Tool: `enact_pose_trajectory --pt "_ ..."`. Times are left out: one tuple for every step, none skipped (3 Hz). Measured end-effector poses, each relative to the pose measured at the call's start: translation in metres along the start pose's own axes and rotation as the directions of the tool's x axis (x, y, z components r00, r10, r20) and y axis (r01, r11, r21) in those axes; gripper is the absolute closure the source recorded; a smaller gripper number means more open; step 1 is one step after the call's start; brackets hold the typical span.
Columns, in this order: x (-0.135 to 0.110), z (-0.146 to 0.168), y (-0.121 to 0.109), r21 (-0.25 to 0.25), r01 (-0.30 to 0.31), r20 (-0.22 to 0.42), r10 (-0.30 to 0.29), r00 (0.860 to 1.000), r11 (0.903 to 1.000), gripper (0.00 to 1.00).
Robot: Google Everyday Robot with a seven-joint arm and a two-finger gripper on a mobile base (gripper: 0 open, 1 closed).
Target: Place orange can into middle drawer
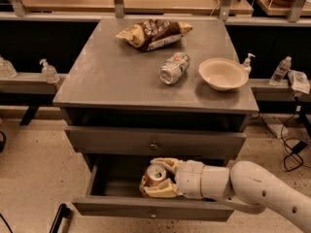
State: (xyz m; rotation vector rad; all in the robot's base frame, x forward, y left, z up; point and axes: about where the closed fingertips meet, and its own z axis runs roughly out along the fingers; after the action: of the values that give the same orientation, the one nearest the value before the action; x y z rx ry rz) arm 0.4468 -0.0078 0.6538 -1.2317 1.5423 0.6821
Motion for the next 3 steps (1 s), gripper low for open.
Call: enact_pose_trajectory --pt "0.027 -0.001 -0.018 0.023 -0.018 -0.015 0.019 1.0 0.9996 1.0" --pt "0.092 -0.016 -0.051 0.111 -0.062 -0.038 0.067 0.997 0.9919 1.0" --pt "0.138 -0.025 -0.068 0.159 -0.085 -0.073 0.097 0.993 0.9836 1.0"
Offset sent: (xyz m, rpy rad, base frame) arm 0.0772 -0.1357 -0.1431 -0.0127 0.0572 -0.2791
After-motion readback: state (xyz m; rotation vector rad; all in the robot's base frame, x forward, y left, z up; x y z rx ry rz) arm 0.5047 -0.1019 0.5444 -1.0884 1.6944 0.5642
